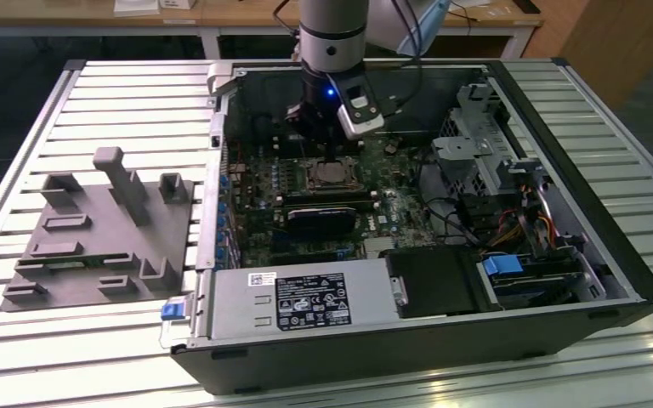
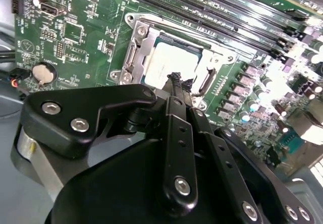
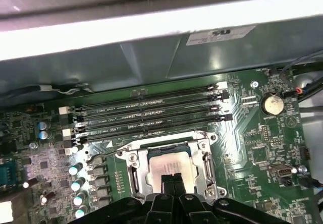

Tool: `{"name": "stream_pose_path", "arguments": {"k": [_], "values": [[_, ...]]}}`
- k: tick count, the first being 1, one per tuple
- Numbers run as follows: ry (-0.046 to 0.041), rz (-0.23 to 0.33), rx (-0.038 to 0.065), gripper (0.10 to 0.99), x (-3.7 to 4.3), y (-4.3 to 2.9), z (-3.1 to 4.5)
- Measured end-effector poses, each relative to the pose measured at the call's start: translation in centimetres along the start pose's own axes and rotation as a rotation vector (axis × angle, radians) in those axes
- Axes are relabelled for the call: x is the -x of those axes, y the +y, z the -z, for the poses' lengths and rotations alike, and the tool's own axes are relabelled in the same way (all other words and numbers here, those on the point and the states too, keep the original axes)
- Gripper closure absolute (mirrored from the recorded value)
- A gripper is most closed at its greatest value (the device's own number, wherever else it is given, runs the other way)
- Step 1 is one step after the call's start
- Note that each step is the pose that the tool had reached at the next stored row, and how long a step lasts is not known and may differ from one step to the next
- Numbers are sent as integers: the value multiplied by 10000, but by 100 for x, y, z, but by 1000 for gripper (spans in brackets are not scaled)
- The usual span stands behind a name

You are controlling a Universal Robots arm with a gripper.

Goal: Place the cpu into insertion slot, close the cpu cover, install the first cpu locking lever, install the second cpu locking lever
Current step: 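Close the cpu cover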

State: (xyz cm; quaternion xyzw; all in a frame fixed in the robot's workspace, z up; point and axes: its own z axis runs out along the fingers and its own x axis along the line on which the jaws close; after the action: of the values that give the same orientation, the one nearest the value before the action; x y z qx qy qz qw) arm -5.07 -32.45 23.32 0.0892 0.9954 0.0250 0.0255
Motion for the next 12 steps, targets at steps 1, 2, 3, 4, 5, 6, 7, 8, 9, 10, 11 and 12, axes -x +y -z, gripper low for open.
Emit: {"name": "stream_pose_path", "arguments": {"k": [1, 2, 3, 4, 5, 6, 7, 8, 9, 10, 11, 12], "values": [[0, 0, 0, 980, 1, 1, 18], [0, 0, 1, 980, 2, 2, 35], [0, 0, 1, 980, 2, 3, 49], [0, 0, 0, 980, 3, 3, 59], [0, 1, 2, 980, 3, 4, 61], [0, 2, 2, 980, 6, 4, 61], [0, 2, 2, 980, 12, 5, 61], [1, 0, 0, 980, 21, 7, 61], [2, 0, 0, 980, 31, 9, 61], [3, 1, 0, 980, 38, 9, 60], [3, 1, -1, 980, 41, 10, 62], [4, 0, -2, 980, 41, 11, 68]]}}
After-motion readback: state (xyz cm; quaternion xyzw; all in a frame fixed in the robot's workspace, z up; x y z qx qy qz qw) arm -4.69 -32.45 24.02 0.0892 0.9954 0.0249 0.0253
